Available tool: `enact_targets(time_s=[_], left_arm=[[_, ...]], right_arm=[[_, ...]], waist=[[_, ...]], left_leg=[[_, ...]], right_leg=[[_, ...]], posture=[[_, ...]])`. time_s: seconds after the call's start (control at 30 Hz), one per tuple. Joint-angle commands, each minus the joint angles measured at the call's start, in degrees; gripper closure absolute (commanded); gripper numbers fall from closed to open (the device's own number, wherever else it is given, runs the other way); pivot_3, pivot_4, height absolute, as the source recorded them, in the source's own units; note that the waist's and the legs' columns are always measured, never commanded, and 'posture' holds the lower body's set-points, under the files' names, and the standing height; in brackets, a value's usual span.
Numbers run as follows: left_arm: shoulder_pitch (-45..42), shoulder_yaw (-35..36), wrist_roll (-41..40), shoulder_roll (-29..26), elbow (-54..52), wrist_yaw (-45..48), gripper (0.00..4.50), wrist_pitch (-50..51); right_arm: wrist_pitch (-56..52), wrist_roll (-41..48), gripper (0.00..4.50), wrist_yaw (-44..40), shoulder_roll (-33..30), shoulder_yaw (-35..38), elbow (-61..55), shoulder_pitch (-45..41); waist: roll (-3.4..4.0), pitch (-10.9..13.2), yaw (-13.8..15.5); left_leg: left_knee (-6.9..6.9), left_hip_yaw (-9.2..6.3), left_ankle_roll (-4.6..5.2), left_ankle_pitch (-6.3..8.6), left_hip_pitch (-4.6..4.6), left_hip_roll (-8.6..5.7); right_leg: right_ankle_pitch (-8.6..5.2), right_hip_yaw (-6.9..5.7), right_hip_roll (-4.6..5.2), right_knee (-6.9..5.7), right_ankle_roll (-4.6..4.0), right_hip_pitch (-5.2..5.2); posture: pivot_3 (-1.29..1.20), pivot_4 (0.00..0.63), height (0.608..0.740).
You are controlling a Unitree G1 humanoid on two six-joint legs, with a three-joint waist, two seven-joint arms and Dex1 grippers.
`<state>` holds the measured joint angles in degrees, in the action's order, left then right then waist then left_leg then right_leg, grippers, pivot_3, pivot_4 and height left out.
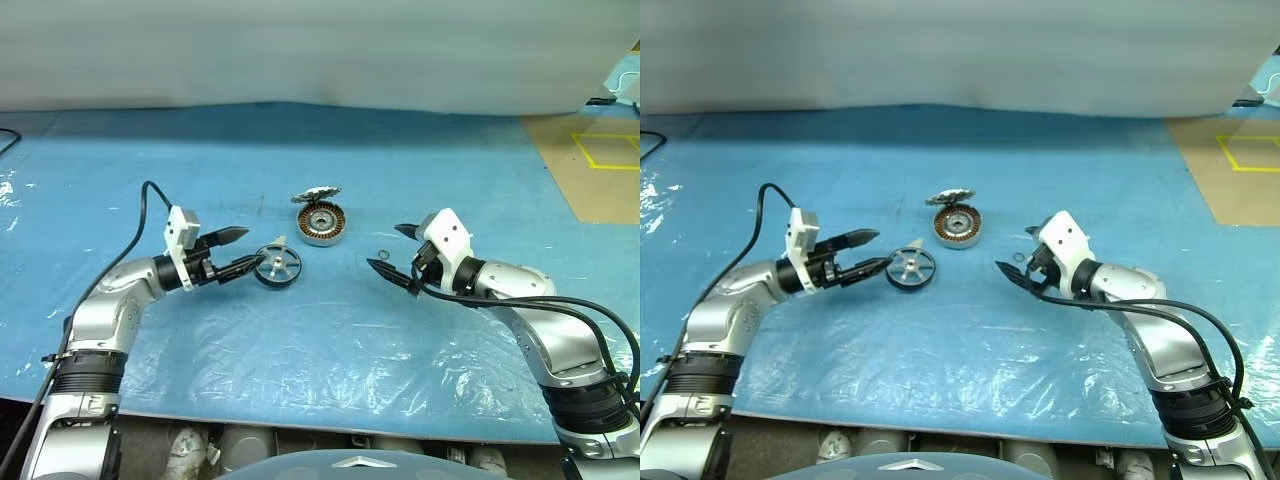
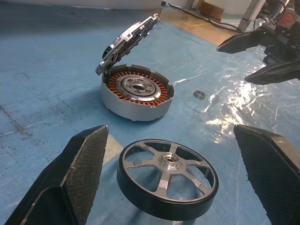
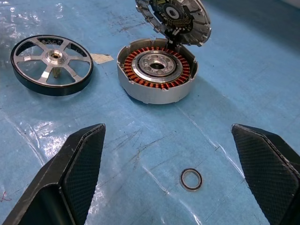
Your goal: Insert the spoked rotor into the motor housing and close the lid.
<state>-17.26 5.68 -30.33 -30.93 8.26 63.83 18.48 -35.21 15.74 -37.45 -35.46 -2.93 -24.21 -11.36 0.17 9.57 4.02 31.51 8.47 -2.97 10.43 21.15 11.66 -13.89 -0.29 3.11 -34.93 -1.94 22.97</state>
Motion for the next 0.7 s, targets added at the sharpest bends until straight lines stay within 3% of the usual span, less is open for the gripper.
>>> enact_targets(time_s=[0.03, 0.7], left_arm=[[-0.58, 0.53, -0.97, 0.23, -1.84, 0.75, 0.00, -0.49], [-0.20, 1.46, -1.08, 0.02, -3.57, -0.08, 0.00, -0.57]], right_arm=[[1.56, -0.14, 0.02, -0.18, -0.32, 0.62, -1.91, -1.25], [2.90, -3.64, 0.02, -0.32, 0.31, -2.00, -0.51, -2.89]], waist=[[0.00, 0.00, 0.00], [0.00, 0.00, -0.01]], left_leg=[[0.00, 0.00, 0.00, 0.00, 0.00, 0.00], [0.08, 0.01, 0.01, -0.01, -0.01, 0.00]], right_leg=[[0.00, 0.00, 0.00, 0.00, 0.00, 0.00], [0.01, 0.00, 0.00, -0.09, 0.00, 0.00]], posture=[[0.00, 0.150, 0.740], [0.00, 0.150, 0.740]])
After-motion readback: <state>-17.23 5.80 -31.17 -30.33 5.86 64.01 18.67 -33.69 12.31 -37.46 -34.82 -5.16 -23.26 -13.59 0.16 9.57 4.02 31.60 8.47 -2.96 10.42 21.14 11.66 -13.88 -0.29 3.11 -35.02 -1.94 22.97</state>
